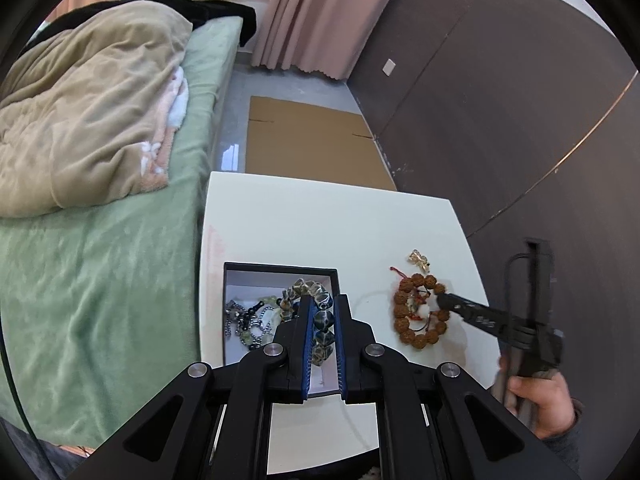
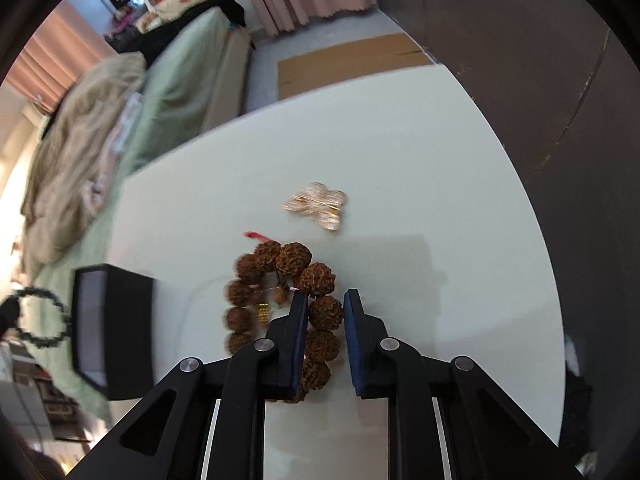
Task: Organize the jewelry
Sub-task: 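Lift the brown bead bracelet with the right tool and drop it into the black box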
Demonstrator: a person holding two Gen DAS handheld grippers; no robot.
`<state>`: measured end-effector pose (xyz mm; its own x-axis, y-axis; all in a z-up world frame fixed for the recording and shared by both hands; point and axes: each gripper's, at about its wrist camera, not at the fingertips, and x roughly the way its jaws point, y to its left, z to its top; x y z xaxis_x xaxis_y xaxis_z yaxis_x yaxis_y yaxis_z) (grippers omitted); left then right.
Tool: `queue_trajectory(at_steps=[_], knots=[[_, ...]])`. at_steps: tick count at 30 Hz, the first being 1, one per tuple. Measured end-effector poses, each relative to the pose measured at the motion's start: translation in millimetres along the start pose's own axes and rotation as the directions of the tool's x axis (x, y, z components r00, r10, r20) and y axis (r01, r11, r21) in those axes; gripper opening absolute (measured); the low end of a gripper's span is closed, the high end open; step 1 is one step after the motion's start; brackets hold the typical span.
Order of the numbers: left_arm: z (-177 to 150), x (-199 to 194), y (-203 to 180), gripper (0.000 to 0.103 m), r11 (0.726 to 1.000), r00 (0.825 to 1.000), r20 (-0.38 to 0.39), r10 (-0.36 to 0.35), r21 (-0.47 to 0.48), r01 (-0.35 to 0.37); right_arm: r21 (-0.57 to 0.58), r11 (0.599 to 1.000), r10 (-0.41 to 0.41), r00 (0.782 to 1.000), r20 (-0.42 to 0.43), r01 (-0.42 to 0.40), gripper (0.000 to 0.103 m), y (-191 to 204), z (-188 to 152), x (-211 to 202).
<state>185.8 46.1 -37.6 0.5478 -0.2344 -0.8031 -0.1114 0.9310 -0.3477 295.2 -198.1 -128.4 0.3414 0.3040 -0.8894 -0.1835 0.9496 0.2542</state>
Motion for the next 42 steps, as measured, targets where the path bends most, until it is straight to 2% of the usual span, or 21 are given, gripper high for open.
queue_trajectory(at_steps=[7,10,12,14,16,24,33,35,38,39,41,42], knots=[[2,4,0,0.01,0.999,1.0,0.005,-0.028,-0.032,0.028,-0.026,0.993,0.115,0.991,0.069,-0.114,0.019,23,-6,-44],[5,8,3,0.012,0.999,1.0,-0.022,0.002,-0.041,-0.002,-0.053,0.989,0.14,0.985,0.098,-0.136,0.019,34,-9,-65],[4,10,10,0.023,0.997,0.999,-0.034,-0.026,-0.08,0.023,-0.068,0.986,0.16,0.981,0.111,-0.153,0.019,43,-8,-74],[3,9,14,0.063,0.996,0.999,-0.031,-0.018,-0.089,0.015,-0.09,0.981,0.182,0.976,0.123,-0.171,0.019,55,-6,-82],[2,2,19,0.071,0.995,1.0,0.008,-0.009,-0.097,0.01,-0.107,0.976,0.203,0.971,0.126,-0.19,0.019,64,-6,-88],[-1,-19,46,0.071,0.991,0.999,0.036,0.029,-0.134,-0.023,-0.183,0.946,0.291,0.95,0.114,-0.268,0.019,114,-7,-96],[-9,-45,81,0.071,0.98,0.994,0.065,0.092,-0.185,-0.078,-0.235,0.91,0.361,0.932,0.047,-0.341,0.019,163,-10,-81],[-11,-49,86,0.071,0.977,0.993,0.07,0.098,-0.195,-0.083,-0.241,0.899,0.382,0.924,0.027,-0.365,0.019,173,-12,-77],[-14,-54,93,0.071,0.973,0.992,0.071,0.107,-0.213,-0.09,-0.183,0.872,0.456,0.889,-0.03,-0.453,0.02,179,-11,-62],[-15,-55,94,0.071,0.972,0.992,0.07,0.108,-0.217,-0.091,-0.167,0.881,0.442,0.896,-0.038,-0.442,0.024,177,-11,-56],[-16,-55,93,0.071,0.973,0.992,0.07,0.105,-0.214,-0.088,-0.127,0.923,0.36,0.932,-0.042,-0.363,0.053,171,-10,-46],[-16,-55,92,0.071,0.974,0.992,0.069,0.105,-0.211,-0.088,-0.106,0.933,0.342,0.939,-0.029,-0.343,0.055,165,-10,-44]])
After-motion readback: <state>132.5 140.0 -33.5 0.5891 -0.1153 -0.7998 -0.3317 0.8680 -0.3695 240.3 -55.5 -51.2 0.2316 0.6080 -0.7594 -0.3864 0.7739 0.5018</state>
